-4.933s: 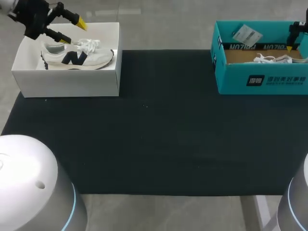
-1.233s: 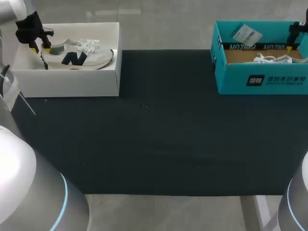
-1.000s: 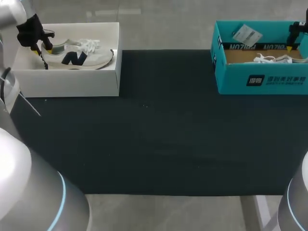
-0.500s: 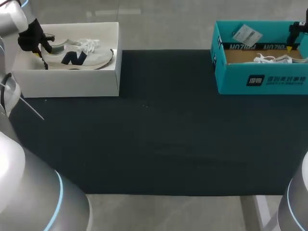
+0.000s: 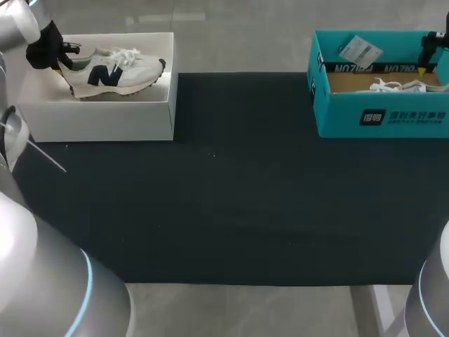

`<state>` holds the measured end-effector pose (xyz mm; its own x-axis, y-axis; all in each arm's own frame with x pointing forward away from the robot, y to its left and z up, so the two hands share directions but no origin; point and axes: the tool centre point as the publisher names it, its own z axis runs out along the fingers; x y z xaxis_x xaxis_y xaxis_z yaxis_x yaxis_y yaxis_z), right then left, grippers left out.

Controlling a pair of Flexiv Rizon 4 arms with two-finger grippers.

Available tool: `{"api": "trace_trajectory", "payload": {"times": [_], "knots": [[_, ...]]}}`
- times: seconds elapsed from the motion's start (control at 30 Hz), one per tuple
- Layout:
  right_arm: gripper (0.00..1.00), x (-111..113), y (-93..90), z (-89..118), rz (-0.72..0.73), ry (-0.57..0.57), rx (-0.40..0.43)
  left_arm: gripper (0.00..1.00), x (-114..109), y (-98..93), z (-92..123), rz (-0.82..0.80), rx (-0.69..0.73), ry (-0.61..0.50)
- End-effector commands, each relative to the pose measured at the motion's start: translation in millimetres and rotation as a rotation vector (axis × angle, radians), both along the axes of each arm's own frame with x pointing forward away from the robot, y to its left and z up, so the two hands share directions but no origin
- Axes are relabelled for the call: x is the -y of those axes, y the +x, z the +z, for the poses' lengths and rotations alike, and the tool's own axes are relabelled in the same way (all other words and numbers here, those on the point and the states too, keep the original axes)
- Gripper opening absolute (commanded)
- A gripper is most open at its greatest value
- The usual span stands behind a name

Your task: Take the shoe out of the shoebox, open the shoe tongue, remove and reinsert the insole, then place the shoe into the shoebox

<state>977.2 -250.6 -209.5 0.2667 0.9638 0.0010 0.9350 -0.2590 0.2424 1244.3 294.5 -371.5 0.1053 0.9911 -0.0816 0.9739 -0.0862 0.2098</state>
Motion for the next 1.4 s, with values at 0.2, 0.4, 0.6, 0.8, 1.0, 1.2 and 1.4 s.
{"api": "trace_trajectory", "payload": {"times": [0.2,0.4,0.6,0.8,1.0,1.2,1.4], "knots": [[1.00,0,0.4,0,0.000,0.001,0.000,0.00,2,-12.0,72,0.011,-0.403,0.052],[1.00,0,0.4,0,0.000,0.001,0.000,0.00,4,-20.9,122,0.062,-0.384,0.044],[1.00,0,0.4,0,0.000,0.001,0.000,0.00,2,-30.3,158,0.070,-0.338,0.027],[1.00,0,0.4,0,0.000,0.001,0.000,0.00,3,-43.3,195,0.068,-0.269,0.026],[1.00,0,0.4,0,0.000,0.001,0.000,0.00,3,-45.6,200,0.058,-0.259,0.019],[1.00,0,0.4,0,0.000,0.001,0.000,0.00,3,-45.6,200,0.058,-0.259,0.019],[1.00,0,0.4,0,0.000,0.001,0.000,0.00,3,-45.6,200,0.058,-0.259,0.019]]}}
